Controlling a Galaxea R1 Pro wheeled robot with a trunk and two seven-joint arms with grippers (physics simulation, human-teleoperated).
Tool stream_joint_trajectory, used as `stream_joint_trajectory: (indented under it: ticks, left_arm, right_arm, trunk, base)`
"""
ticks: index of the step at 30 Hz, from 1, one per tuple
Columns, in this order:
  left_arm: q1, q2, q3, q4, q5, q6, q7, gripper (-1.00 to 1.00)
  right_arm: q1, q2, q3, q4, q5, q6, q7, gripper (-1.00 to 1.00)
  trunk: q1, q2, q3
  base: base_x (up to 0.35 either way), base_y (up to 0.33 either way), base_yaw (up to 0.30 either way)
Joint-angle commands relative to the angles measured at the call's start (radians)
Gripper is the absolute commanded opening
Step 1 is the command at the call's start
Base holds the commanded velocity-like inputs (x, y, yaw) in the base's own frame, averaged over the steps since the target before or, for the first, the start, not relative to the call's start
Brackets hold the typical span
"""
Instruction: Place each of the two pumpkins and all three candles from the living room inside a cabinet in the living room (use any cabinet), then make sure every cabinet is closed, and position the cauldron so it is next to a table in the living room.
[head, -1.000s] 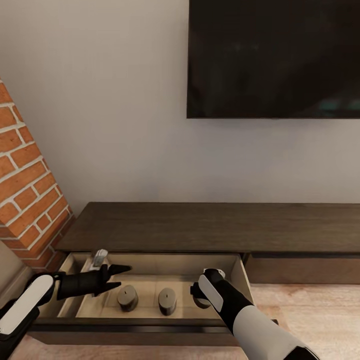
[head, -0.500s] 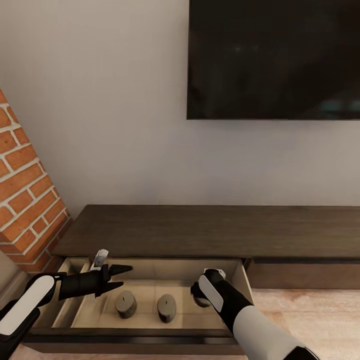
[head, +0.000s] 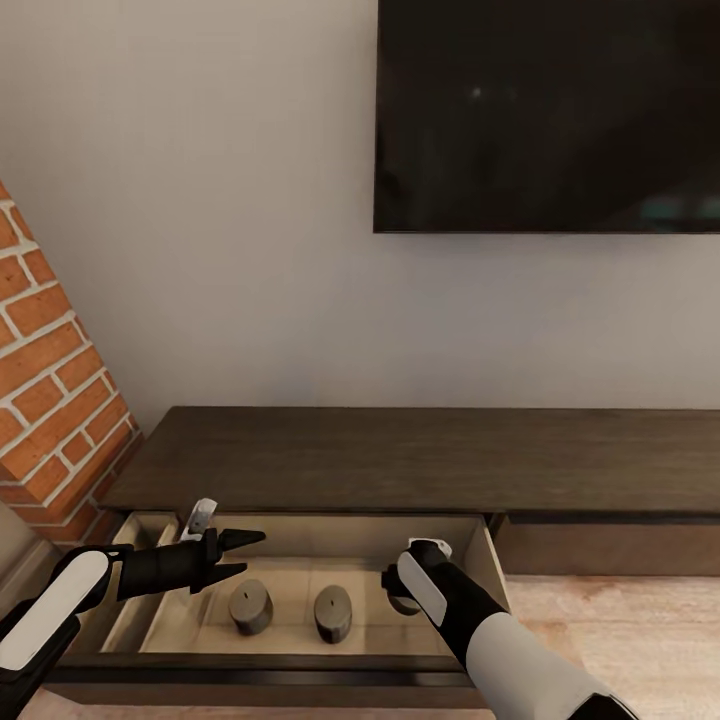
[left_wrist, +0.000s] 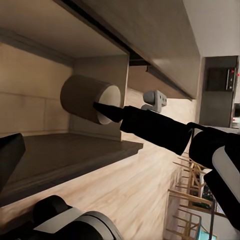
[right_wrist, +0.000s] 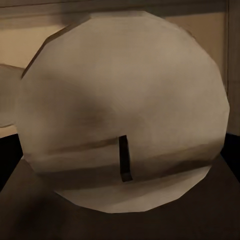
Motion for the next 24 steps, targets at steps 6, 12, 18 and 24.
stream_joint_trajectory:
  ticks: [6, 12, 18, 24]
  left_arm:
    - [0.0, 0.0, 0.0, 0.0, 0.001, 0.0, 0.0, 1.0]
    - [0.0, 0.0, 0.0, 0.0, 0.001, 0.0, 0.0, 1.0]
    - [0.0, 0.0, 0.0, 0.0, 0.001, 0.0, 0.0, 1.0]
    - [0.0, 0.0, 0.0, 0.0, 0.001, 0.0, 0.0, 1.0]
  right_arm:
    - [0.0, 0.0, 0.0, -0.001, 0.0, -0.002, 0.0, -1.0]
    - [0.0, 0.0, -0.003, 0.0, 0.0, -0.015, 0.0, -1.0]
    - [0.0, 0.0, -0.003, 0.0, 0.0, -0.018, 0.001, -1.0]
    - [0.0, 0.0, -0.003, 0.0, 0.0, -0.019, 0.001, -1.0]
  trunk:
    - [0.023, -0.042, -0.019]
    - [0.046, -0.084, -0.038]
    - [0.069, -0.126, -0.056]
    - [0.092, -0.168, -0.075]
  base:
    - [0.0, 0.0, 0.0]
    - [0.0, 0.0, 0.0]
    - [0.0, 0.0, 0.0]
    - [0.0, 0.0, 0.0]
